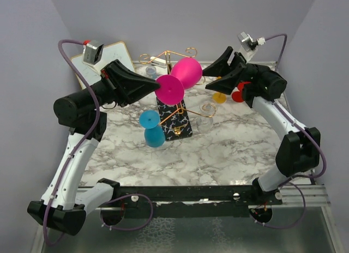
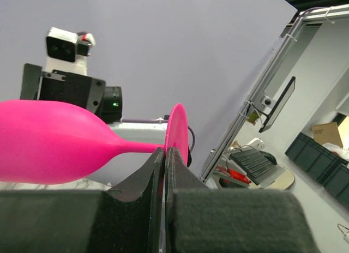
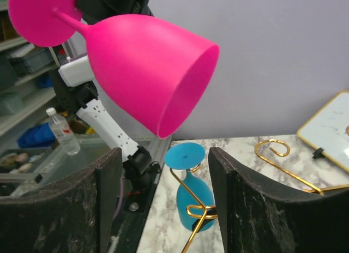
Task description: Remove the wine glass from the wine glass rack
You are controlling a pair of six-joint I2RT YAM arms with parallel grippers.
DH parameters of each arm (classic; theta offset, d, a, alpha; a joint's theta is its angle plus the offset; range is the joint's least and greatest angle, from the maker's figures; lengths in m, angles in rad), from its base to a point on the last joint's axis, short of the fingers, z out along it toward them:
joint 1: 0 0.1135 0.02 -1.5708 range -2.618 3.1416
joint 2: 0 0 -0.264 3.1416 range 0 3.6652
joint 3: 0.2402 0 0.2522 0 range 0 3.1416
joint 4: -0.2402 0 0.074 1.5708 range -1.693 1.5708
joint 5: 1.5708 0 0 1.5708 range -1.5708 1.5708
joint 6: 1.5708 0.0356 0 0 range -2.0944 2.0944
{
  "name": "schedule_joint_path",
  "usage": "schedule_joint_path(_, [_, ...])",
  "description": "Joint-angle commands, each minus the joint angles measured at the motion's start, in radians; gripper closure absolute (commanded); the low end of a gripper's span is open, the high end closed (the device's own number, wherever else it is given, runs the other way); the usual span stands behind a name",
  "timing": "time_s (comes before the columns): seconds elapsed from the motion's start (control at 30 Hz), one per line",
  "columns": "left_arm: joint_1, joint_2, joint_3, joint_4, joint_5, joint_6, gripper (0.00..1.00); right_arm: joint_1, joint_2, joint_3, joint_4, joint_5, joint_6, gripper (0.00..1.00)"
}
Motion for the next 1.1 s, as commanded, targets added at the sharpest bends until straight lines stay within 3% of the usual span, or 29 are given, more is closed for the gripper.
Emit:
schedule_joint_path(0.0, [-0.003, -0.033, 0.002, 0.067, 0.005, -0.015, 1.0, 0.014, 0.068, 0.062, 0.319, 0.043, 0.229, 0.36])
schedule_joint_path(0.3, [-0.003, -0.045, -0.054, 0.156, -0.006, -0.064, 1.0, 0.072, 0.109, 0.102, 0.359, 0.083, 0.276, 0.38])
schedule_joint_path(1.07, [-0.002, -0.084, -0.033, 0.109, -0.003, -0.043, 1.0, 0.082, 0.012, 0.06, 0.315, 0.035, 0.217, 0.39])
